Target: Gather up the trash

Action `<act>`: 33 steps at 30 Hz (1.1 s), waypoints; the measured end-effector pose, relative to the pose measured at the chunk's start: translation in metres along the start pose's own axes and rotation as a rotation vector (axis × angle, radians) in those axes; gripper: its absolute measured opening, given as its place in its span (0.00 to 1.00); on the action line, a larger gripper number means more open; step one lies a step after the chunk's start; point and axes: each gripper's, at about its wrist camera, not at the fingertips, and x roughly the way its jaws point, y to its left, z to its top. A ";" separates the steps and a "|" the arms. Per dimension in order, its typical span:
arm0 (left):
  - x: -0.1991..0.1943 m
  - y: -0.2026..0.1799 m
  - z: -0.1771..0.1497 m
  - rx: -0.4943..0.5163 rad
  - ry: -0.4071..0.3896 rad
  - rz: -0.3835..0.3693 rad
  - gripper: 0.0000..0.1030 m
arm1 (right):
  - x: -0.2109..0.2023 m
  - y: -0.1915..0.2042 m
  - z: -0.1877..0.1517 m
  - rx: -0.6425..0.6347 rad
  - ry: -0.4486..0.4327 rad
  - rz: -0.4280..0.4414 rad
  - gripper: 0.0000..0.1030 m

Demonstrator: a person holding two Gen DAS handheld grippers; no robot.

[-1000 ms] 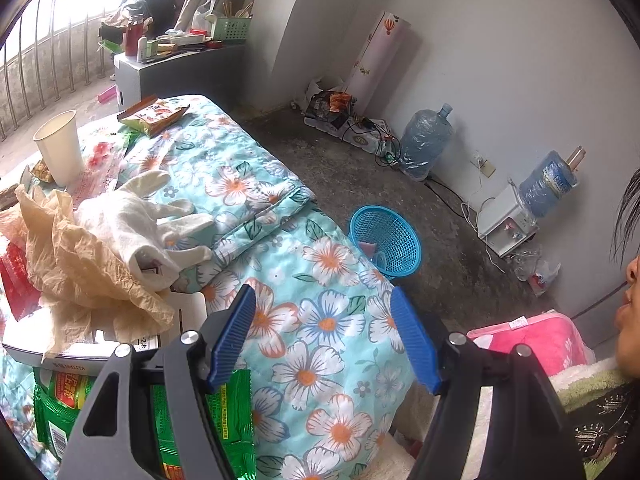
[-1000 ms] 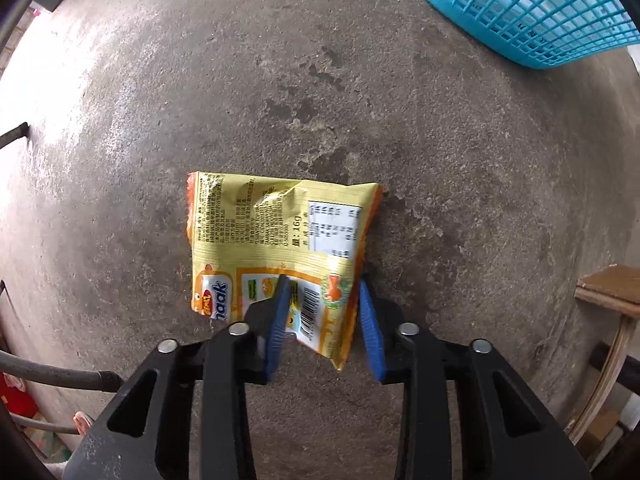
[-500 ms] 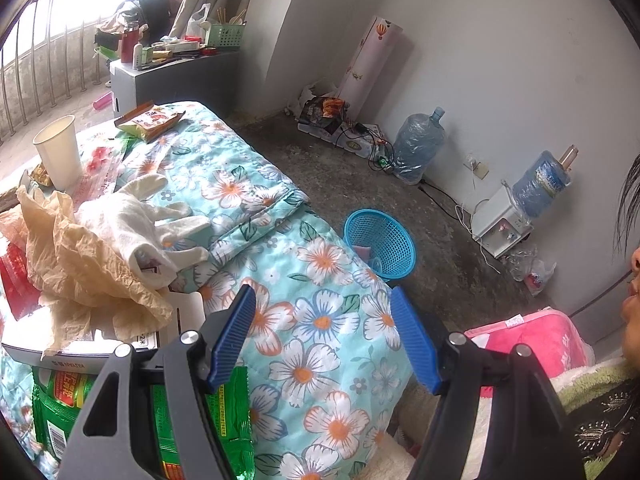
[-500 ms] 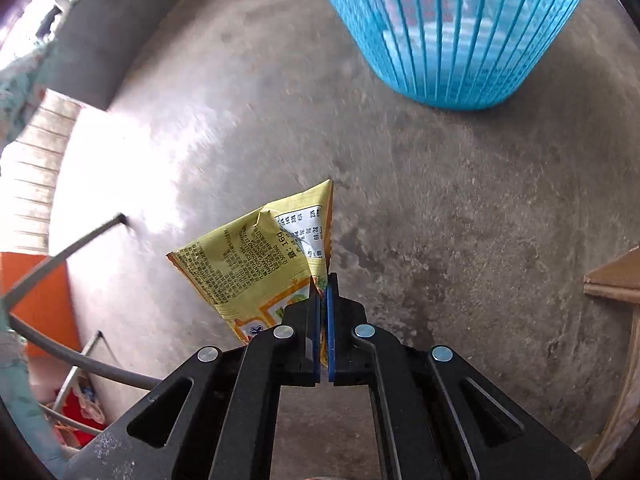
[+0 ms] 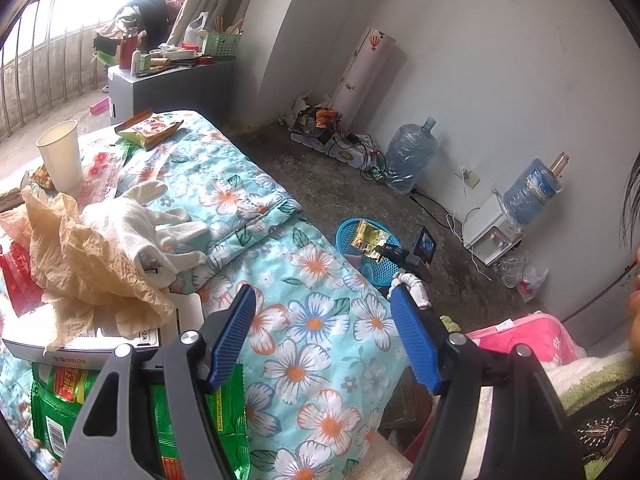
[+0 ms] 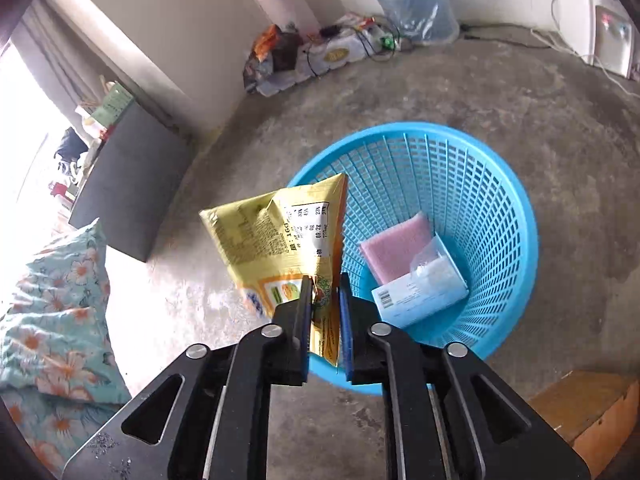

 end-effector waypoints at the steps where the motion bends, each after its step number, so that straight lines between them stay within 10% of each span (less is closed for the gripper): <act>1: -0.003 0.000 -0.001 0.000 -0.008 0.001 0.66 | 0.005 -0.007 0.007 0.018 0.026 -0.022 0.26; 13: -0.038 -0.003 -0.012 0.001 -0.092 -0.029 0.66 | -0.035 -0.021 -0.015 0.074 0.077 -0.007 0.39; 33: -0.117 0.007 -0.051 -0.065 -0.274 0.020 0.70 | -0.319 0.152 -0.082 -0.454 -0.319 0.179 0.83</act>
